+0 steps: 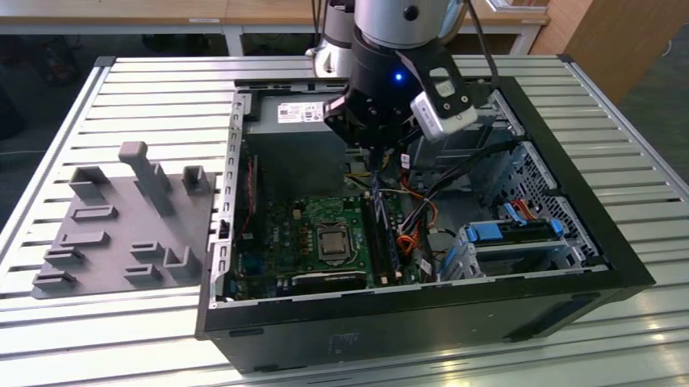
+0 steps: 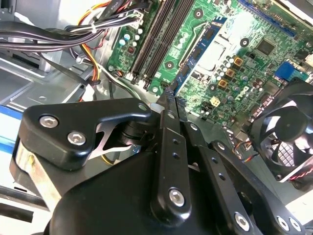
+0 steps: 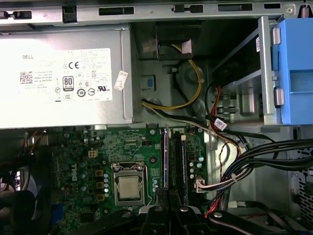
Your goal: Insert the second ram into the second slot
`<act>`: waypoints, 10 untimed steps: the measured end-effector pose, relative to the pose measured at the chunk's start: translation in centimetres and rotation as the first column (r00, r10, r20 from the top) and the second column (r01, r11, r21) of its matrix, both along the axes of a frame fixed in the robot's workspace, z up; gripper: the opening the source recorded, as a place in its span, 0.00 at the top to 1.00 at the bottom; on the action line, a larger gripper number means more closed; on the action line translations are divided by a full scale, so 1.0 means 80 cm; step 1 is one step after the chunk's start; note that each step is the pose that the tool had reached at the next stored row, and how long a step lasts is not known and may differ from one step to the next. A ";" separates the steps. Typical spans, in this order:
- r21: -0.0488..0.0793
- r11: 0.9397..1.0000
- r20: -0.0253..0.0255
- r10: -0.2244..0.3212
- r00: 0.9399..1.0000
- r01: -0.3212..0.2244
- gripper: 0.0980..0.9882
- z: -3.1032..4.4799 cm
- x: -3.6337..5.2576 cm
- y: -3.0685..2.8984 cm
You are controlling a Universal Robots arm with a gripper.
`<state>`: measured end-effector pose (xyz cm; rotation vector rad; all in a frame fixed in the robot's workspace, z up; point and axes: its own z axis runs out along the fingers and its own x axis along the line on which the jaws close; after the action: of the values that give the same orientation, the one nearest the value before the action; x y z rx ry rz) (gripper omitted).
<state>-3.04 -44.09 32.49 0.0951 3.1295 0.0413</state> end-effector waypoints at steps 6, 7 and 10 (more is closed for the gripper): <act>0.000 1.000 0.000 0.000 1.000 0.000 0.97 -0.0030 0.000 -0.0005; 0.000 1.000 0.000 0.000 1.000 0.000 0.97 -0.0035 0.000 -0.0006; 0.000 1.000 0.000 0.000 1.000 0.000 0.97 -0.0048 0.000 -0.0007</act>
<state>-3.04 -44.15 32.10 0.0951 3.1295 0.0411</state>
